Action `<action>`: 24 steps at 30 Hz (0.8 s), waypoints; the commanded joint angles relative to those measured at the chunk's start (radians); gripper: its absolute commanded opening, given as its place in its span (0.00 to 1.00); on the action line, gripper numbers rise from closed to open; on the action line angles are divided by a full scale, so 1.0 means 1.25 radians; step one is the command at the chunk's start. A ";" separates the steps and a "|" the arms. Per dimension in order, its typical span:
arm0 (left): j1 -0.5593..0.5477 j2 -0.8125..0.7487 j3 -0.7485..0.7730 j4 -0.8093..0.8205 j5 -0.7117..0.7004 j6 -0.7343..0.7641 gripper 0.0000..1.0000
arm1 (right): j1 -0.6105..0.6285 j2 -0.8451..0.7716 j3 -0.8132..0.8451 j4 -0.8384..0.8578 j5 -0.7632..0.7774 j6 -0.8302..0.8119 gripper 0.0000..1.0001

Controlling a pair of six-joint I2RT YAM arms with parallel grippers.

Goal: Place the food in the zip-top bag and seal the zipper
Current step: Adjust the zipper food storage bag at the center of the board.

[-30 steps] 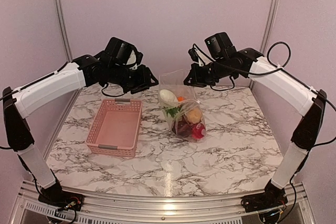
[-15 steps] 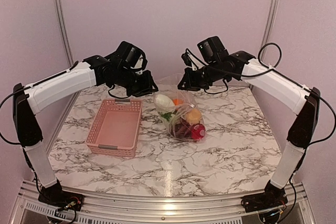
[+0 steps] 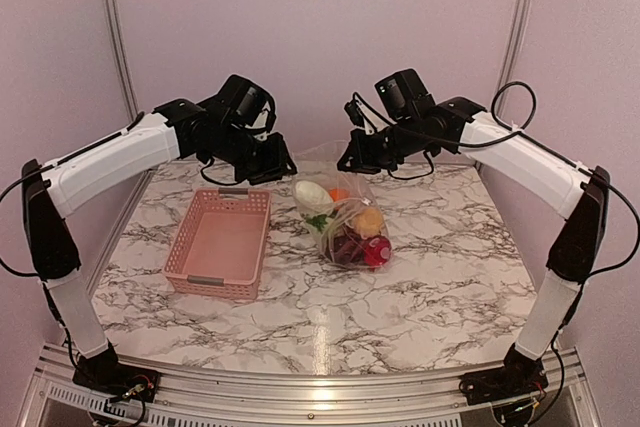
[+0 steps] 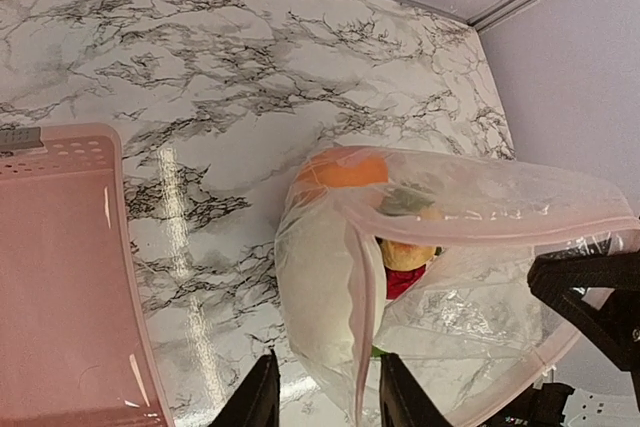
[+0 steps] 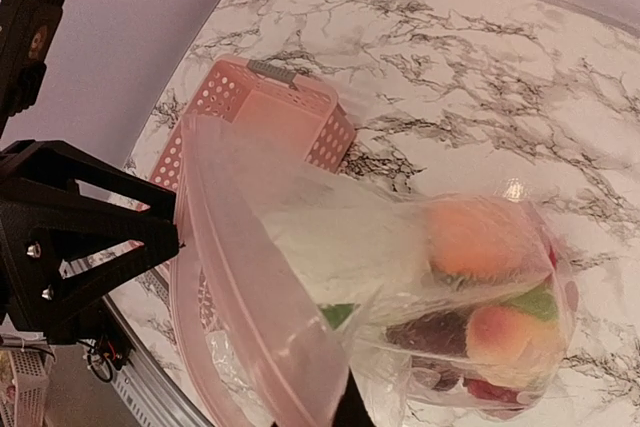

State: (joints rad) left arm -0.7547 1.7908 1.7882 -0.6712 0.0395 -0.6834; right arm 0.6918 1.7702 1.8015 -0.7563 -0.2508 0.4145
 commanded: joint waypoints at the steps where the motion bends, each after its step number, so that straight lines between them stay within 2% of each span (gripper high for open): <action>1: -0.004 0.020 0.009 -0.029 -0.006 0.003 0.32 | 0.008 0.012 0.032 0.008 -0.008 -0.003 0.00; 5: -0.005 0.043 0.024 -0.019 0.002 0.018 0.25 | 0.008 0.016 0.032 0.007 -0.016 -0.005 0.00; 11: -0.004 0.074 0.075 -0.029 0.020 0.027 0.00 | 0.018 0.033 0.053 -0.009 -0.026 -0.010 0.00; 15: -0.009 0.023 0.149 -0.021 0.039 -0.043 0.00 | 0.034 0.048 0.196 -0.121 -0.009 -0.019 0.00; 18: -0.028 -0.042 0.141 0.032 -0.024 -0.082 0.00 | 0.049 0.024 0.283 -0.168 0.051 -0.018 0.00; 21: -0.016 -0.064 0.023 0.074 -0.051 -0.094 0.00 | 0.039 -0.017 0.156 -0.148 0.072 -0.034 0.00; 24: -0.008 -0.038 -0.019 0.095 0.010 -0.112 0.00 | 0.030 -0.015 0.084 -0.153 0.039 -0.040 0.00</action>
State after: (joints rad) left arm -0.7780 1.7027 1.8423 -0.5926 0.0280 -0.7792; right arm 0.7387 1.7496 1.9953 -0.9070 -0.2043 0.3901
